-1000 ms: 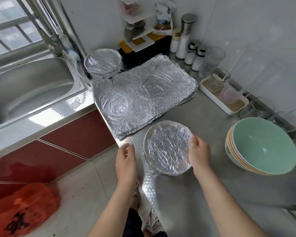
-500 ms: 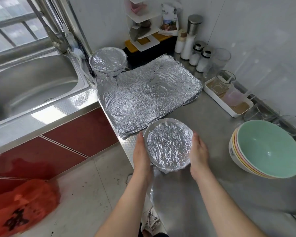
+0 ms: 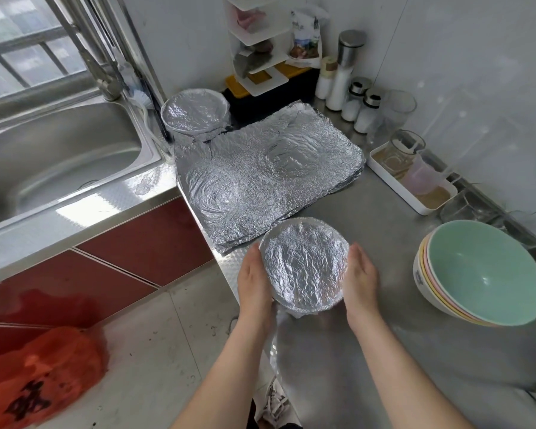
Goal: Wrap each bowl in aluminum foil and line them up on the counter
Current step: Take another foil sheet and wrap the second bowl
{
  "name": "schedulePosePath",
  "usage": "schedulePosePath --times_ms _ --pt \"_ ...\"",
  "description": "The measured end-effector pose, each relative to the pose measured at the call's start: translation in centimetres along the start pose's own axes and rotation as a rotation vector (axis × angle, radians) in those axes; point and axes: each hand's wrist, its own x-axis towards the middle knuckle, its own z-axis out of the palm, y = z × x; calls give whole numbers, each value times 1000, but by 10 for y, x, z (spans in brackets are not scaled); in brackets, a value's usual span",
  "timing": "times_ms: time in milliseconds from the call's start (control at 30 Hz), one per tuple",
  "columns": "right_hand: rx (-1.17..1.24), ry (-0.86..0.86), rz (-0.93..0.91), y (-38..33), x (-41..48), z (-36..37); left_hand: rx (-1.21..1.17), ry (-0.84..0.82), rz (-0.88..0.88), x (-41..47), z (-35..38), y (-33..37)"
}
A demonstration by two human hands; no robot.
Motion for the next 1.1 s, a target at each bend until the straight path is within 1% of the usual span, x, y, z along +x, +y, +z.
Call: schedulePosePath --times_ms 100,167,267,400,500,567,633,700,767,833,900,933,1000,1067,1100 --pt "-94 -14 -70 -1 5 -6 53 -22 63 -1 -4 -6" --pt "-195 -23 -100 -2 4 -7 78 -11 58 -1 -3 -10" --pt "-319 -40 -165 -3 -1 -11 56 -2 43 0 -2 -13" --pt "-482 -10 -201 -12 -4 -22 110 -51 93 0 -6 -4" --pt "-536 22 -264 -25 2 -24 272 19 180 12 -13 3" --pt "-580 16 -356 -32 10 -21 383 71 221 24 -17 10" --pt "-640 -30 -393 -36 22 -17 452 52 221 33 -18 17" --pt "-715 -94 -376 -40 32 -13 519 29 226 39 -18 22" --pt "-750 -146 -367 -46 40 -9 565 87 249 49 -21 28" --pt "-775 -171 -385 -54 43 -5 606 190 262 61 -29 30" --pt "-795 -206 -427 -61 47 0 765 254 269 76 -40 29" --pt "-807 -237 -457 -64 49 3 891 243 267 82 -44 28" --pt "-826 -341 -504 -70 53 11 1178 135 304 91 -47 25" --pt "-846 -466 -500 -75 55 23 1458 26 418 99 -43 24" --pt "-873 -531 -489 -78 54 27 1555 -8 477 102 -41 23"
